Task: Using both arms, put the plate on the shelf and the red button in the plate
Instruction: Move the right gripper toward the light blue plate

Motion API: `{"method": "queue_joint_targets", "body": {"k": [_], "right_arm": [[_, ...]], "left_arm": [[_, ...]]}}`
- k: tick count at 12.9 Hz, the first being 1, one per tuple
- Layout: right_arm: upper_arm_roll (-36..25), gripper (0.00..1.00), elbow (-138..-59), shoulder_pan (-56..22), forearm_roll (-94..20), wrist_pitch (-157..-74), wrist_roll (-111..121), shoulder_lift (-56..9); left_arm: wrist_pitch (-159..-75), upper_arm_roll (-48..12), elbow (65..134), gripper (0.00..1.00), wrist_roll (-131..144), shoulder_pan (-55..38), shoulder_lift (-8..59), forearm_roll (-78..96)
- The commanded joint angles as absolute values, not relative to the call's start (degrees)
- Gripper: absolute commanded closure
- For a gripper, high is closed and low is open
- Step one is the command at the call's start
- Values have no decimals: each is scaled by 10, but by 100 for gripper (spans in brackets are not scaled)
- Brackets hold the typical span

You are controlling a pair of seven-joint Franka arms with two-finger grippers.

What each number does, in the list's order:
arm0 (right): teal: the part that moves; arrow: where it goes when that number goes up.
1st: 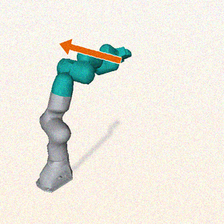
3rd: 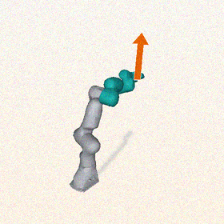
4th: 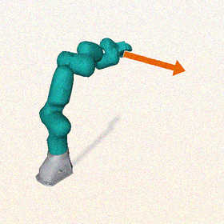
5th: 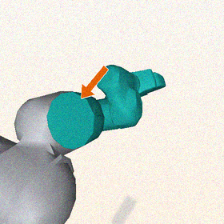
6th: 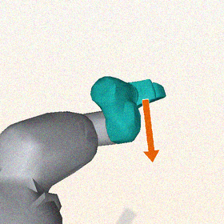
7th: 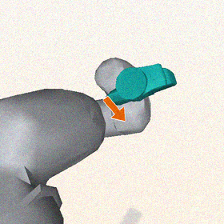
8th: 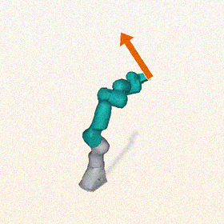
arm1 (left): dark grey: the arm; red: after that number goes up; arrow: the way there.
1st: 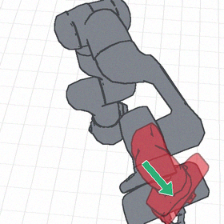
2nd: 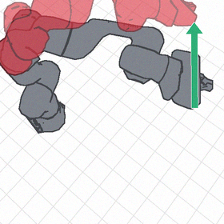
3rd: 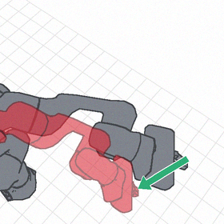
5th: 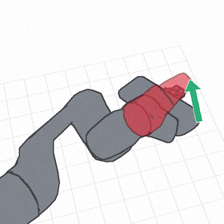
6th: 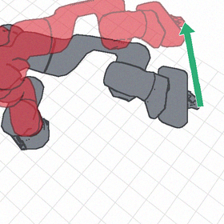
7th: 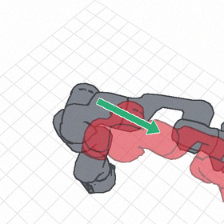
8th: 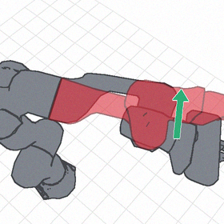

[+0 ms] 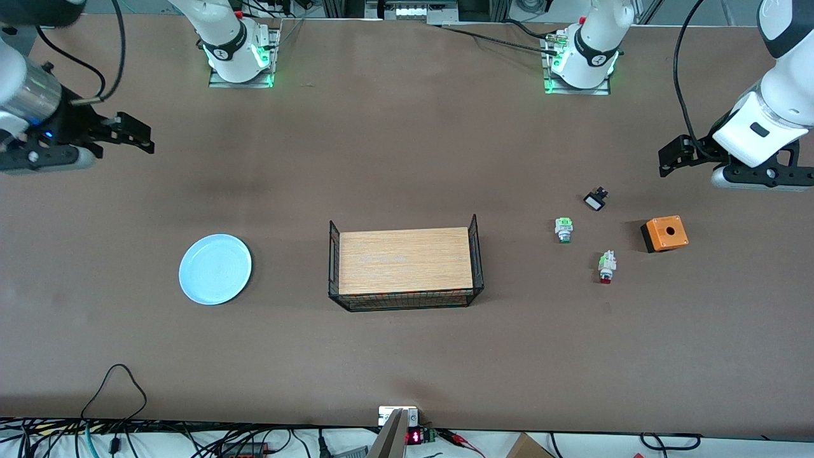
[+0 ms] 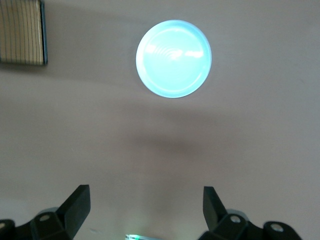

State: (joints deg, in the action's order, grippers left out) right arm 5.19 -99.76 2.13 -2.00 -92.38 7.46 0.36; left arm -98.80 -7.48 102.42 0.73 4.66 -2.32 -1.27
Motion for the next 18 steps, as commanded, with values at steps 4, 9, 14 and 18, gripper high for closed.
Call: {"method": "queue_joint_targets", "body": {"k": [4, 9, 14, 18], "right_arm": [[53, 0, -1042, 36, -13, -988, 318, -28], [54, 0, -1120, 34, 24, -1080, 445, -33], [53, 0, -1215, 35, 33, -1233, 539, -41], [54, 0, -1247, 38, 35, -1323, 585, -82]], "left_arm": [[-969, -76, 1000, 0, -3, 54, -12, -1], [-967, -78, 1001, 0, -3, 55, -13, -1], [-968, -76, 1000, 0, -3, 55, -12, -2], [-969, -76, 999, 0, -3, 66, -10, -1]]}}
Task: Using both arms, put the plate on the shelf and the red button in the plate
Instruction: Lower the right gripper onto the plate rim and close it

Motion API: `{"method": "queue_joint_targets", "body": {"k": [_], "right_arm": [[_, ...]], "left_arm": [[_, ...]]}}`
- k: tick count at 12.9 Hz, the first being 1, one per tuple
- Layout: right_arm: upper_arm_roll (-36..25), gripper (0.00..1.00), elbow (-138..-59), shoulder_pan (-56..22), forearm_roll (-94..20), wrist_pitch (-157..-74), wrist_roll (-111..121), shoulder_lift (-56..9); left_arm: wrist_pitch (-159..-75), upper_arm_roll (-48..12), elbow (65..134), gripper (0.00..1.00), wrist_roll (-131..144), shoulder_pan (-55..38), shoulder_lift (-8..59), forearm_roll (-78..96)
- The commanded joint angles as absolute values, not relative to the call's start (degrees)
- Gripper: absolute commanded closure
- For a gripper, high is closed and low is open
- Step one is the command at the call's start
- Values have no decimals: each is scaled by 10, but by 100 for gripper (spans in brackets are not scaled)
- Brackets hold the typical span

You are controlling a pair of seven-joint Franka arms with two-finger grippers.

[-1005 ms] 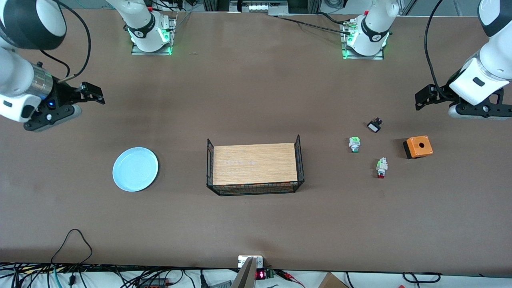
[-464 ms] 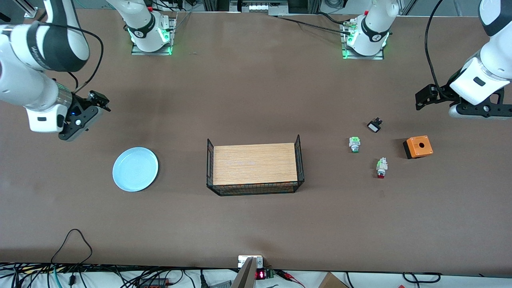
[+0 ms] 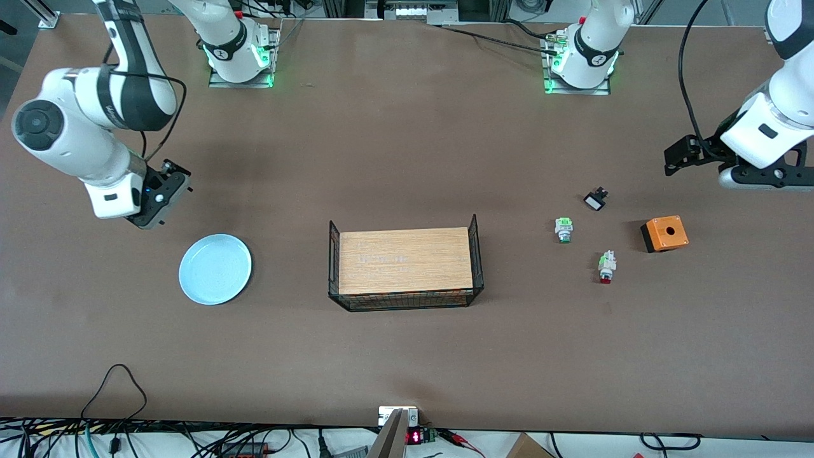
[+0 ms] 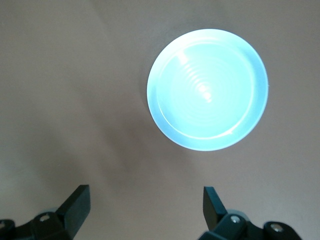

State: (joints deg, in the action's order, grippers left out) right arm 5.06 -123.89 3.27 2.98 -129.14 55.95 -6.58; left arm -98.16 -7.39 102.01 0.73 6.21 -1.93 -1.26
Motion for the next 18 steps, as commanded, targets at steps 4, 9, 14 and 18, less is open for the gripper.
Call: {"method": "queue_joint_targets", "body": {"k": [4, 9, 14, 18], "right_arm": [[54, 0, -1251, 38, 35, -1410, 654, -140], [54, 0, -1261, 38, 35, -1513, 677, -217], [54, 1, -1275, 33, 35, -1571, 678, -241], [57, 23, -1292, 32, 35, -1596, 678, -243]], "left_arm": [[-964, -79, 1000, 0, -4, 70, -11, -1], [-967, -81, 998, 0, -3, 64, -10, -1], [-966, -82, 992, 0, -3, 64, -10, -2], [-966, -82, 990, 0, -3, 62, -9, -2]]}}
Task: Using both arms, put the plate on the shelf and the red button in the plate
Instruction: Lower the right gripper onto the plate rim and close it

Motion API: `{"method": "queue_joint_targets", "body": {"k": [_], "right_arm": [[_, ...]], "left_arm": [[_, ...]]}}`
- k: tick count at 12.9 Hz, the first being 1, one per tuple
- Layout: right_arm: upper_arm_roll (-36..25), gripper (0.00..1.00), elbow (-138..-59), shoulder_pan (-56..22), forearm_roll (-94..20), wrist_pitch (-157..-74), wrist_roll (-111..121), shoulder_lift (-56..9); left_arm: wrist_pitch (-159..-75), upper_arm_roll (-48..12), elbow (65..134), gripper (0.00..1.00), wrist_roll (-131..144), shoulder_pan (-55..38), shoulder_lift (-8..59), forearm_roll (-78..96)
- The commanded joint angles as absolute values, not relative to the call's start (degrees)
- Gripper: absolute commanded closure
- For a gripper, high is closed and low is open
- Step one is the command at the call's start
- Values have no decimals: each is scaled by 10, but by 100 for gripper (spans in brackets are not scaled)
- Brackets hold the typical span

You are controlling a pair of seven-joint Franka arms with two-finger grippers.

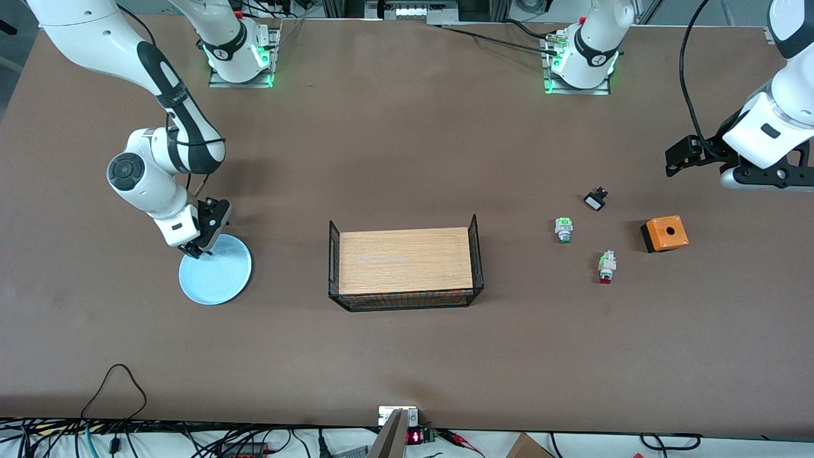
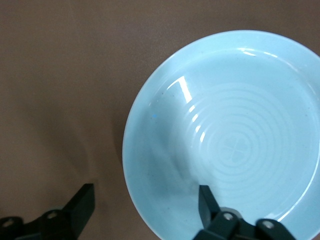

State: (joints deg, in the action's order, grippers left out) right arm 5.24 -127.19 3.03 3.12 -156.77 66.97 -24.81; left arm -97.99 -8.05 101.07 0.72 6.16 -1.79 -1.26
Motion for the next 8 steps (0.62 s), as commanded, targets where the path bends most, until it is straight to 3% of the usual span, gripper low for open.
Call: {"method": "queue_joint_targets", "body": {"k": [1, 5, 8], "right_arm": [[57, 29, -1295, 31, 35, -1607, 678, -243], [57, 51, -1296, 24, 35, -1608, 678, -243], [58, 72, -1297, 24, 35, -1608, 678, -241]], "left_arm": [[-966, -82, 990, 0, -3, 62, -9, -2], [-965, -82, 989, 0, -3, 63, -9, -2], [-960, -83, 987, 0, -1, 62, -9, -2]]}}
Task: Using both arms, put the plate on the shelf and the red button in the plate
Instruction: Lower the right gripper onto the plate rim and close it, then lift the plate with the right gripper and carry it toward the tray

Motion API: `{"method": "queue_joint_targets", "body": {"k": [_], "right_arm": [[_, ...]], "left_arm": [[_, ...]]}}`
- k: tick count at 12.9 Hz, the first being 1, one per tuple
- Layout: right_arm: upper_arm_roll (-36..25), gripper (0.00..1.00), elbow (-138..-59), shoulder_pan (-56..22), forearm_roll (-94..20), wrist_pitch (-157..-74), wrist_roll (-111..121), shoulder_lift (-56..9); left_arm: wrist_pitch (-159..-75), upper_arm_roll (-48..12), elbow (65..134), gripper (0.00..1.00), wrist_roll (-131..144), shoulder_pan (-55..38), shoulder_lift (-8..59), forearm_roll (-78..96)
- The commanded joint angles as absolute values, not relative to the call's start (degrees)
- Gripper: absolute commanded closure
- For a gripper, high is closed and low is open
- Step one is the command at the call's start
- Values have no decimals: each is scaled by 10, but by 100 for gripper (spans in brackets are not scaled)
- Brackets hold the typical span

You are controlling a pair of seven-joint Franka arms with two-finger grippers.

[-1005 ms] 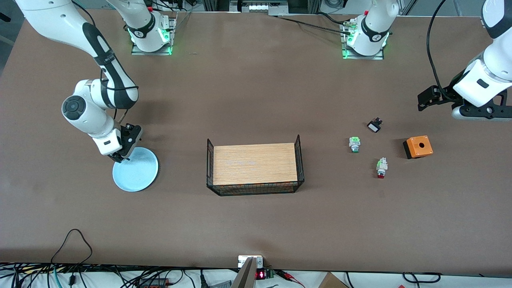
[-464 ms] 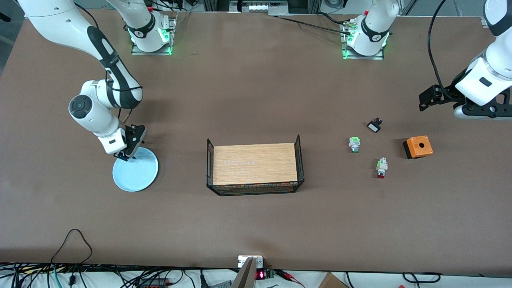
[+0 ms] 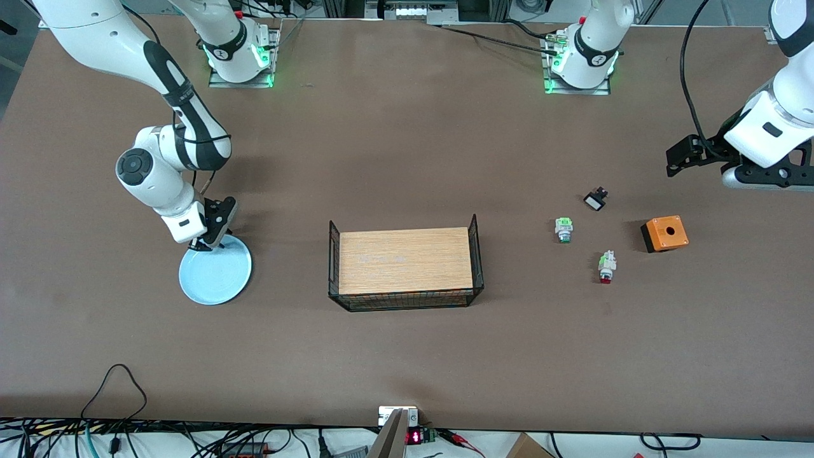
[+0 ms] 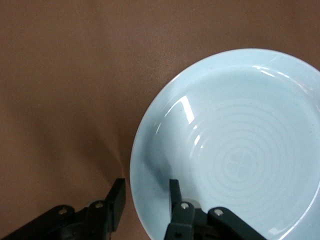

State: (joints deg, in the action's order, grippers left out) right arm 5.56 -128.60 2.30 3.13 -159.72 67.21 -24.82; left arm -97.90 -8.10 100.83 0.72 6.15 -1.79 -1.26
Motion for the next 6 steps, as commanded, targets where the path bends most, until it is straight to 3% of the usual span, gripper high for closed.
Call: {"method": "queue_joint_targets", "body": {"k": [1, 3, 6], "right_arm": [[58, 80, -1298, 24, 35, -1608, 678, -240], [58, 96, -1300, 24, 35, -1608, 682, -236], [59, 100, -1297, 24, 35, -1608, 712, -231]], "left_arm": [[-957, -82, 982, 0, -1, 62, -9, -2], [-955, -83, 981, 0, 2, 59, -8, -1], [-955, -83, 980, 0, 4, 54, -8, -1]]}}
